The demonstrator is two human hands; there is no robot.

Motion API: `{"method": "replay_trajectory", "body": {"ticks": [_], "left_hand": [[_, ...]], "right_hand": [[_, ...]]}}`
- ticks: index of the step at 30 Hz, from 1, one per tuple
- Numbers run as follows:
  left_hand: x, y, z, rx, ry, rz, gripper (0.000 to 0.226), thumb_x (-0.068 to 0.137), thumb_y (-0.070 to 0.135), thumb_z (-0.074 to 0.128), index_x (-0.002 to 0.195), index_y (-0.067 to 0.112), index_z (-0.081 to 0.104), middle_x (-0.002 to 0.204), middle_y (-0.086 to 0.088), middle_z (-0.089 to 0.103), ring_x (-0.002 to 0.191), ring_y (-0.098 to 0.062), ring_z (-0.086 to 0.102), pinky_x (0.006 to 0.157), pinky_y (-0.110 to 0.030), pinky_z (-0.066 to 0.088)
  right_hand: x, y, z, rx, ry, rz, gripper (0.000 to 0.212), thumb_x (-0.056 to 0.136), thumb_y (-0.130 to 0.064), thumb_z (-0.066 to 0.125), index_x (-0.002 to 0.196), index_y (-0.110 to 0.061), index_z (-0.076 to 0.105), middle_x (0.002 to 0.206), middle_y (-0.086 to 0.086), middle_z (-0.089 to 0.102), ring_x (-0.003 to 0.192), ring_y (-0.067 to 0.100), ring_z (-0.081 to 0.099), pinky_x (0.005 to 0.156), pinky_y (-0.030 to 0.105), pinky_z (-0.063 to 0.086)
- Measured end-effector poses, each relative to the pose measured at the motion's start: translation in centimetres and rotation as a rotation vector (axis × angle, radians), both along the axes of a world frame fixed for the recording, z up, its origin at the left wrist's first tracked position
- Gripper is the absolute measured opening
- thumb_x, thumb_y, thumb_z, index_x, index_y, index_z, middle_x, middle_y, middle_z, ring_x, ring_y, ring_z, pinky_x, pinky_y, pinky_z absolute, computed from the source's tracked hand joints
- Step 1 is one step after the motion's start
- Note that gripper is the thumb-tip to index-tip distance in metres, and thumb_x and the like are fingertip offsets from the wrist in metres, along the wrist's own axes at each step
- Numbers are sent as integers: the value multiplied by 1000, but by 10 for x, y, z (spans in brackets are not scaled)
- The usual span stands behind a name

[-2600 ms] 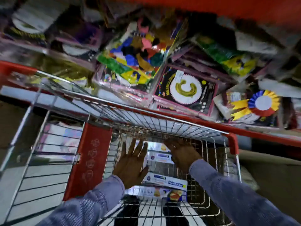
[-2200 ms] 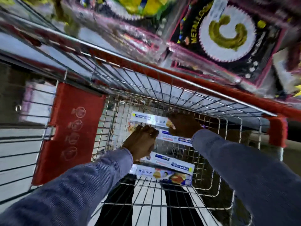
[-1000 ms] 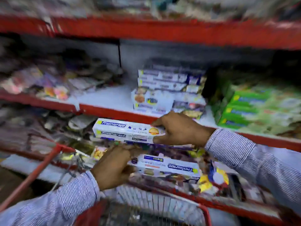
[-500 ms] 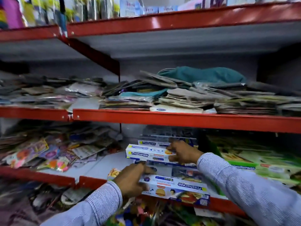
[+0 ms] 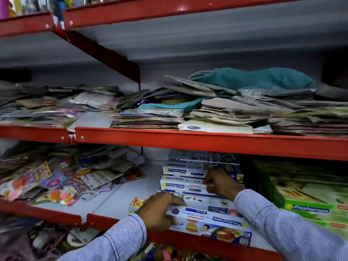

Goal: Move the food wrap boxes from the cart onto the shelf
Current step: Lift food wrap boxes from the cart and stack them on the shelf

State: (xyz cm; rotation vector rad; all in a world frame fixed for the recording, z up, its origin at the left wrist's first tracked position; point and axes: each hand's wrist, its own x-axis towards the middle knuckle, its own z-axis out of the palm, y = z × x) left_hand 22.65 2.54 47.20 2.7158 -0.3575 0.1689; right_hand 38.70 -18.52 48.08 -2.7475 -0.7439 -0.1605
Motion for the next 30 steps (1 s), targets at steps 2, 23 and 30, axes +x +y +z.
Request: {"method": "replay_trajectory", "body": {"ticks": [2, 23, 30], "left_hand": [[12, 0, -2, 8, 5, -9, 52, 84, 25, 76, 134, 27, 58, 145, 5, 55, 135, -17, 48, 110, -40, 43], [103, -21, -33, 69, -301, 18, 45, 89, 35, 66, 133, 27, 58, 134, -1, 57, 124, -28, 47, 104, -39, 41], [104, -11, -47, 62, -327, -18, 47, 97, 41, 54, 143, 31, 47, 152, 7, 45, 143, -20, 37, 119, -39, 29]], "right_hand": [[3, -3, -3, 75, 4, -2, 23, 79, -8, 72, 101, -2, 72, 111, 14, 68, 98, 19, 66, 74, 22, 53], [-19, -50, -8, -29, 1, 57, 64, 84, -58, 57, 137, -22, 52, 136, 5, 62, 120, 23, 59, 101, 37, 49], [-34, -46, -26, 158, -55, 49, 53, 91, -45, 58, 138, -22, 51, 141, 0, 57, 127, 19, 56, 108, 35, 45]]}}
